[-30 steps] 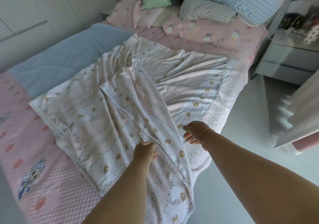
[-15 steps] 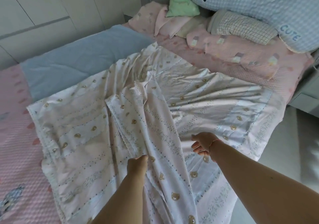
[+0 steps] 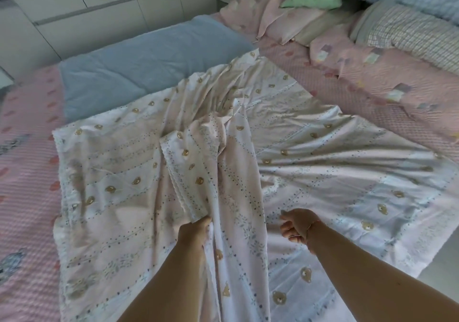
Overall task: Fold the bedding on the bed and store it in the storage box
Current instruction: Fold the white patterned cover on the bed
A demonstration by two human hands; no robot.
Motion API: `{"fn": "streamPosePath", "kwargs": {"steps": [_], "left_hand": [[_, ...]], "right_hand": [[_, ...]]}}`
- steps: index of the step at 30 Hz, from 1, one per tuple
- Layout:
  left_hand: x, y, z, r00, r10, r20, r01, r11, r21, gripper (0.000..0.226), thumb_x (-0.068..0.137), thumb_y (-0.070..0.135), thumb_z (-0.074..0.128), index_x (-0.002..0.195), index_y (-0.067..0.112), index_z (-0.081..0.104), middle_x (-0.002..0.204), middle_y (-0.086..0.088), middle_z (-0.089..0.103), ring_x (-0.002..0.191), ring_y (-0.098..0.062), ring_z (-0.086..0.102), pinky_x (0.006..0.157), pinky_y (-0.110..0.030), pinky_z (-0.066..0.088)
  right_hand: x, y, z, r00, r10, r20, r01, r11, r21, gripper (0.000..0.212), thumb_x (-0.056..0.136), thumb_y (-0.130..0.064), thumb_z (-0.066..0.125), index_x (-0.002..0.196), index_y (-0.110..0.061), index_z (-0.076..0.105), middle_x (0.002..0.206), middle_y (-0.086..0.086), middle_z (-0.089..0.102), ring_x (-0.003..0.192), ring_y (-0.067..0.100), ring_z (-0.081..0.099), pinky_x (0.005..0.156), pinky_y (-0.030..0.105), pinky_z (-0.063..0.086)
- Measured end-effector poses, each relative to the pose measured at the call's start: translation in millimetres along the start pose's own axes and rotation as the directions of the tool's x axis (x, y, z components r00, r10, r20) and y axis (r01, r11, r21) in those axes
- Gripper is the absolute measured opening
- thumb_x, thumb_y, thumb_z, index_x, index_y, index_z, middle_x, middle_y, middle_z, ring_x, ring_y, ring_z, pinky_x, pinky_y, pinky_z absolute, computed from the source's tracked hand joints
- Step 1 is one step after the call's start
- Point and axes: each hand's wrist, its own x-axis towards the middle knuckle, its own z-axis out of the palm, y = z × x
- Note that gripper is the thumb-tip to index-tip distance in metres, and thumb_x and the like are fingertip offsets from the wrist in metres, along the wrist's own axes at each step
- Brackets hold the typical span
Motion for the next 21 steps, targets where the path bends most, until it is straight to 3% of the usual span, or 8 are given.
{"fn": "streamPosePath", "kwargs": {"steps": [3, 6, 8, 11, 13, 16, 19, 21], "left_hand": [[-16.1, 12.3, 26.3, 0.998, 0.051, 0.043, -0.043, 0.986, -0.16, 0.028, 0.08, 0.025, 0.076, 0.083, 0.002, 0.062, 0.062, -0.009, 0.055, 0.058, -0.022, 0.05, 0.058, -0.029, 0.041], [-47.2, 25.7, 63.9, 0.987, 0.126, 0.104, -0.103, 0.974, -0.2, 0.021, 0.089, 0.021, 0.068, 0.104, 0.009, 0.059, 0.062, 0.0, 0.055, 0.052, -0.013, 0.046, 0.05, -0.021, 0.041], [-75.2, 33.2, 91.5, 0.96, 0.18, 0.214, -0.148, 0.977, -0.157, 0.025, 0.093, 0.021, 0.063, 0.116, 0.014, 0.057, 0.067, 0.004, 0.058, 0.056, -0.01, 0.05, 0.056, -0.019, 0.044], [-117.2, 26.0, 133.5, 0.859, 0.171, 0.483, -0.175, 0.984, -0.038, 0.029, 0.089, 0.024, 0.065, 0.117, 0.018, 0.059, 0.096, 0.003, 0.067, 0.087, -0.016, 0.063, 0.07, -0.023, 0.047], [-134.2, 15.7, 153.9, 0.76, 0.128, 0.637, -0.153, 0.988, -0.016, 0.039, 0.078, 0.024, 0.066, 0.116, 0.017, 0.063, 0.093, 0.0, 0.068, 0.087, -0.019, 0.062, 0.076, -0.028, 0.045], [-142.8, 14.2, 162.6, 0.683, 0.098, 0.724, -0.036, 0.994, -0.1, 0.04, 0.074, 0.024, 0.07, 0.112, 0.016, 0.063, 0.087, 0.0, 0.065, 0.084, -0.017, 0.06, 0.082, -0.032, 0.046], [-136.1, 23.4, 157.0, 0.765, 0.069, 0.64, 0.077, 0.977, -0.196, 0.051, 0.078, 0.032, 0.074, 0.121, 0.011, 0.057, 0.107, -0.007, 0.065, 0.098, -0.021, 0.061, 0.084, -0.035, 0.05], [-130.7, 29.1, 152.9, 0.833, 0.031, 0.553, 0.146, 0.951, -0.273, 0.037, 0.089, 0.033, 0.067, 0.117, 0.01, 0.059, 0.116, -0.014, 0.062, 0.11, -0.028, 0.057, 0.092, -0.04, 0.051]], "right_hand": [[11.8, -22.5, -12.3, 0.999, 0.01, 0.051, -0.01, 1.0, 0.005, 0.018, 0.098, -0.017, 0.05, 0.089, -0.002, 0.057, 0.065, 0.01, 0.048, 0.054, 0.019, 0.041, 0.052, 0.024, 0.029], [17.1, -46.4, -26.5, 0.993, 0.007, 0.12, -0.007, 1.0, -0.001, 0.019, 0.099, -0.018, 0.047, 0.092, -0.003, 0.056, 0.064, 0.009, 0.044, 0.055, 0.018, 0.038, 0.053, 0.024, 0.026], [20.0, -64.7, -33.8, 0.99, -0.022, 0.139, 0.025, 0.999, -0.021, 0.028, 0.1, -0.021, 0.046, 0.11, 0.001, 0.058, 0.07, 0.016, 0.053, 0.061, 0.025, 0.048, 0.058, 0.026, 0.036], [28.9, -89.6, -38.8, 0.987, -0.084, 0.137, 0.097, 0.991, -0.09, 0.047, 0.097, -0.036, 0.049, 0.121, 0.004, 0.058, 0.1, 0.021, 0.067, 0.098, 0.036, 0.062, 0.091, 0.039, 0.047], [33.6, -102.3, -43.3, 0.988, -0.092, 0.127, 0.114, 0.978, -0.175, 0.059, 0.09, -0.051, 0.054, 0.121, -0.001, 0.059, 0.111, 0.014, 0.065, 0.104, 0.031, 0.061, 0.093, 0.038, 0.047], [39.7, -117.6, -62.8, 0.98, -0.164, 0.114, 0.189, 0.944, -0.269, 0.054, 0.088, -0.046, 0.059, 0.12, -0.002, 0.059, 0.109, 0.014, 0.066, 0.095, 0.029, 0.064, 0.087, 0.039, 0.053], [52.6, -125.7, -86.5, 0.97, -0.209, 0.125, 0.237, 0.924, -0.3, 0.049, 0.088, -0.039, 0.062, 0.117, 0.001, 0.063, 0.112, 0.019, 0.066, 0.104, 0.036, 0.063, 0.093, 0.046, 0.051], [75.8, -119.3, -99.3, 0.971, -0.171, 0.168, 0.214, 0.934, -0.286, 0.05, 0.082, -0.04, 0.068, 0.116, -0.003, 0.064, 0.112, 0.018, 0.066, 0.102, 0.036, 0.063, 0.09, 0.049, 0.052]]}}
